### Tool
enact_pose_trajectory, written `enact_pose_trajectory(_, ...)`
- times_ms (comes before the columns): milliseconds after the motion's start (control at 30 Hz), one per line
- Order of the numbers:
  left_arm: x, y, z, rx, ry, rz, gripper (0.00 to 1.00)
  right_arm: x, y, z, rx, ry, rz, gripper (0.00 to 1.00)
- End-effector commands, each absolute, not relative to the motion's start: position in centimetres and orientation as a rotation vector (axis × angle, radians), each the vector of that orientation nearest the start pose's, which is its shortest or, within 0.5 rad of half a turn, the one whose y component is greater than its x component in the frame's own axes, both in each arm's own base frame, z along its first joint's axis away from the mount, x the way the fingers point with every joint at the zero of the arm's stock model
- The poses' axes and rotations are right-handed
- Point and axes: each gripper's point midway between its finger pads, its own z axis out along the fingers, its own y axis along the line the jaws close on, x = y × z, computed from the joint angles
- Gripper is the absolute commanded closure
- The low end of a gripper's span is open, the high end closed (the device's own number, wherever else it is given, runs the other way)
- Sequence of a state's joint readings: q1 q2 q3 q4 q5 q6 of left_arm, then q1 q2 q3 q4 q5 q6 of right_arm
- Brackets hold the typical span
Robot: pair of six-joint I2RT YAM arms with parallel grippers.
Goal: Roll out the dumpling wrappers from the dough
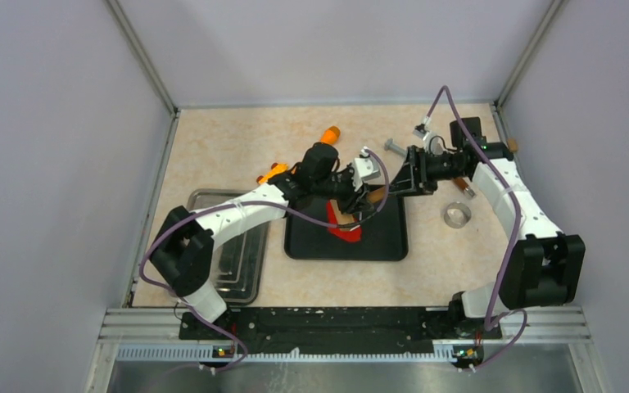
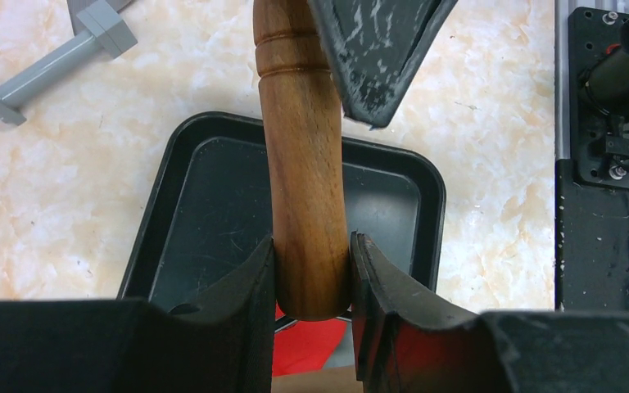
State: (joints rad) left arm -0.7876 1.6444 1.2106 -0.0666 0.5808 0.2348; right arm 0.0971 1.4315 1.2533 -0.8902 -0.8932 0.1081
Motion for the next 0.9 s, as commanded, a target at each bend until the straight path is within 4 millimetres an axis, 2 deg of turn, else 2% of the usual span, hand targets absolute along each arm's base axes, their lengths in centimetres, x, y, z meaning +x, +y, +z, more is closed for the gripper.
enact_pose_trajectory(0, 26.9, -40.4, 21.7, 1.328, 1.477, -0.924, 1.0, 26.7, 17.4, 22.1, -0.276, 2.427, 1.347, 0.46)
enact_pose_trajectory(333, 26.9, -41.4, 20.9, 1.36, 1.467, -0.936, 1.0, 27.4, 18.2, 21.5, -0.256, 2.431, 1.358, 0.48)
enact_pose_trajectory(867, 27.3, -41.9, 20.6, 1.359, 1.474, -0.939, 1.0, 26.8, 19.1, 19.7, -0.314, 2.481, 1.312, 0.52)
